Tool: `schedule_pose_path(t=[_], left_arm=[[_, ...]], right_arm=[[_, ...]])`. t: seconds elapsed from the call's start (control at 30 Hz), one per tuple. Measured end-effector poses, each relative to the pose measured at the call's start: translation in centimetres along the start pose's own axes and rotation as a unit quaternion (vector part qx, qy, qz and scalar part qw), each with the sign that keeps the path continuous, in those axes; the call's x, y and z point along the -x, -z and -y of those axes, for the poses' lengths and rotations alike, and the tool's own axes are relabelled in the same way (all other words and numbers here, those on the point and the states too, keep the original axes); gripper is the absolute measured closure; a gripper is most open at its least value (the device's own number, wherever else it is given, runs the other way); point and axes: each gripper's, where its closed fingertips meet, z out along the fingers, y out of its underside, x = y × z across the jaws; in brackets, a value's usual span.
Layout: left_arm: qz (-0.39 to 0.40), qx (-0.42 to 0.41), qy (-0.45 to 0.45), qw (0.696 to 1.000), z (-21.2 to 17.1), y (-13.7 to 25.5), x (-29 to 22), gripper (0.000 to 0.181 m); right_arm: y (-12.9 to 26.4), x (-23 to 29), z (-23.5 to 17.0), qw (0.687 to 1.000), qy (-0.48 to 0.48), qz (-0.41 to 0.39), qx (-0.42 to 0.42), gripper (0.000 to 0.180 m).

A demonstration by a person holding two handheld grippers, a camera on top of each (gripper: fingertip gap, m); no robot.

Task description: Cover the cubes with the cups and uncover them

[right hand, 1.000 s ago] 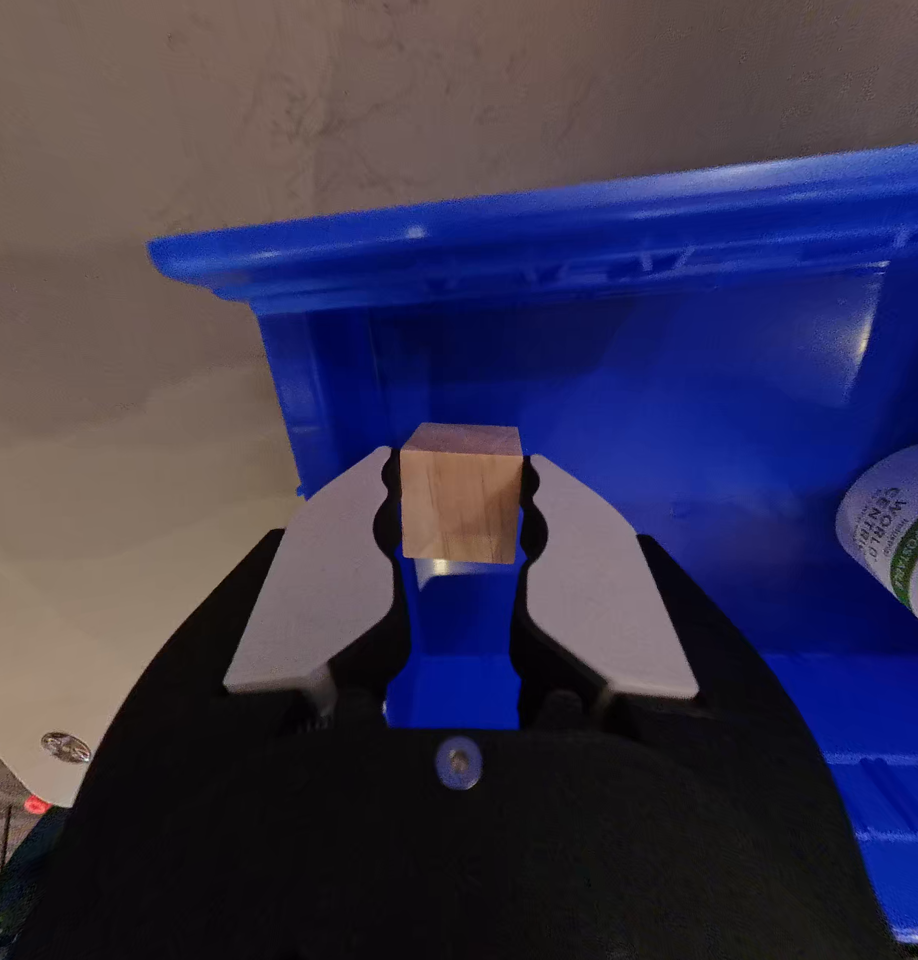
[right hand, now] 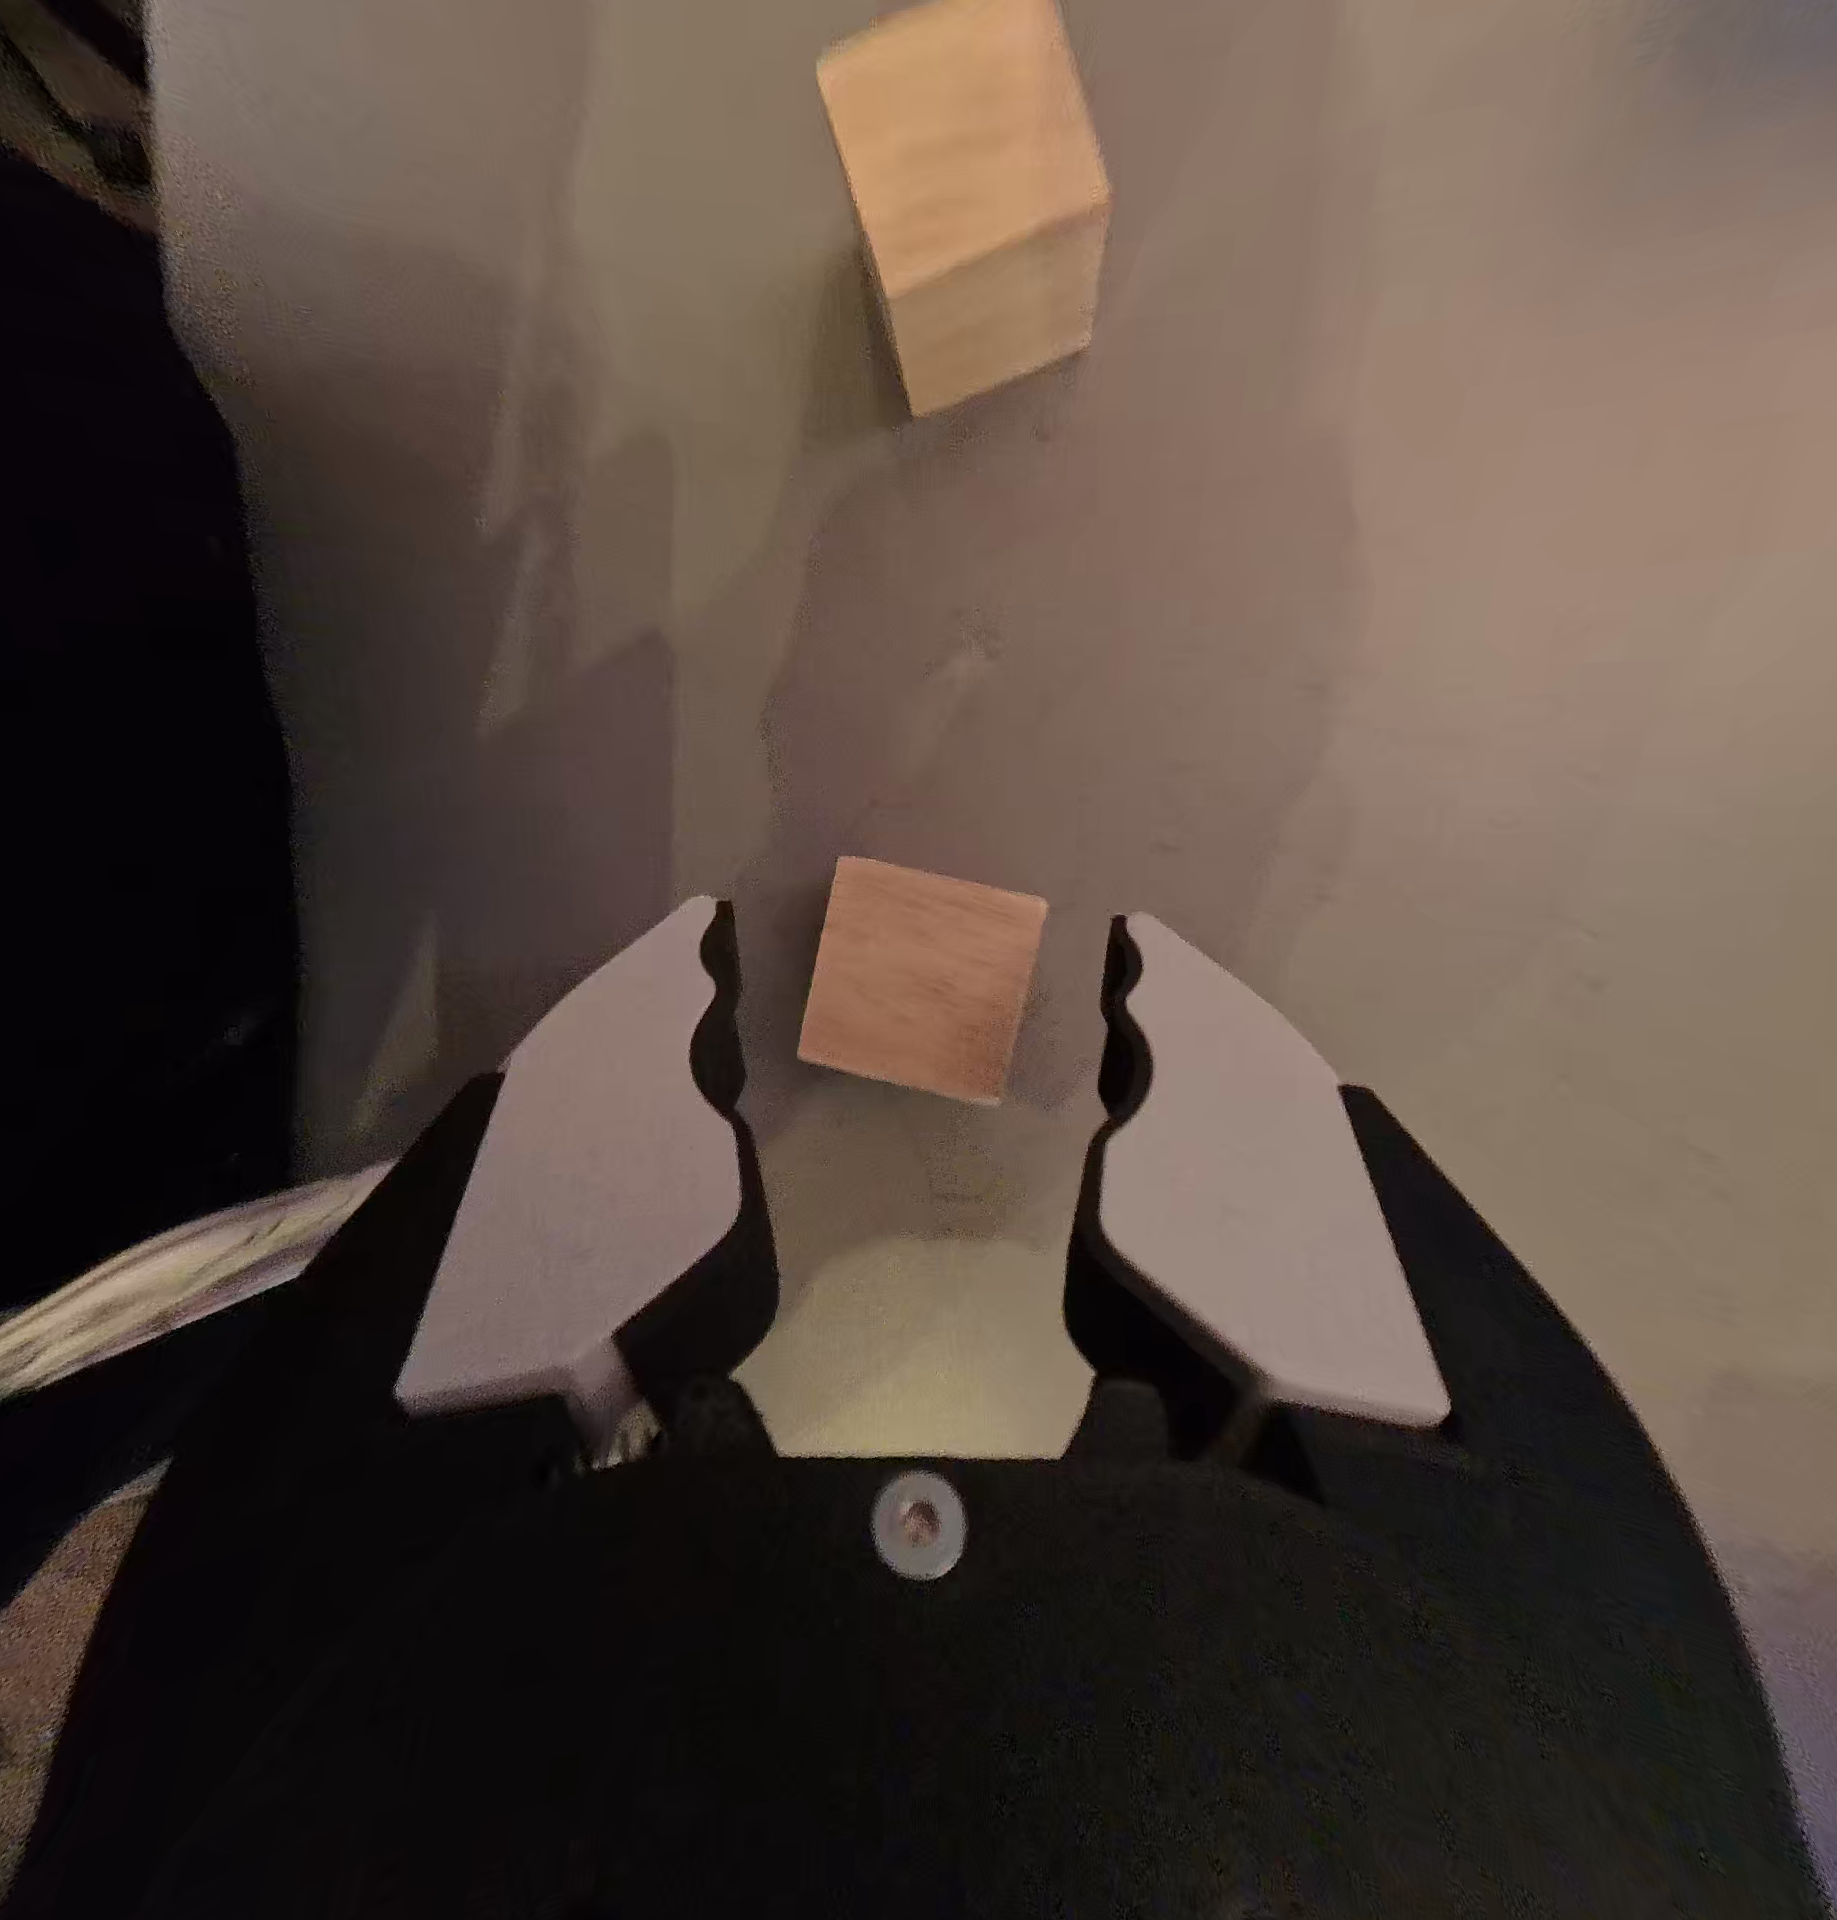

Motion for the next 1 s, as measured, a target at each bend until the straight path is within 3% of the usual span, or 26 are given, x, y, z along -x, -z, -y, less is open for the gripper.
schedule_pose_path(t=[0.1,0.2,0.33,0.47,0.57,0.73,1.0], left_arm=[[-0.003,-0.001,0.0,1.0,-0.1,0.1,-0.1,0.181],[-0.007,-0.002,-0.001,1.0,0.0,0.0,-0.3,0.181],[-0.012,-0.001,-0.001,1.0,0.2,-0.3,-0.3,0.181],[-0.017,0.001,0.0,1.0,0.2,-1.3,-0.4,0.181],[-0.019,0.004,0.001,1.0,0.2,-2.4,-0.4,0.181],[-0.011,0.009,0.003,1.0,0.2,-4.0,-0.3,0.181],[0.014,0.016,0.01,1.0,0.3,-5.7,0.1,0.181]], right_arm=[[-1.7,0.7,-0.6,0.999,0.013,0.02,0.021,0.135],[0.2,0.8,-0.2,0.999,0.024,0.024,0.0,0.135],[9.9,-3.9,-1.3,0.997,0.003,-0.023,-0.079,0.135],[20.3,-12.2,-7.9,0.99,-0.011,-0.127,-0.058,0.135],[23.5,-17.1,-13.2,0.988,-0.017,-0.15,-0.028,0.135],[20.8,-20.9,-19.6,0.994,-0.015,-0.102,0.037,0.135],[15.7,-23.2,-23.4,0.996,-0.004,-0.053,0.076,0.135]])
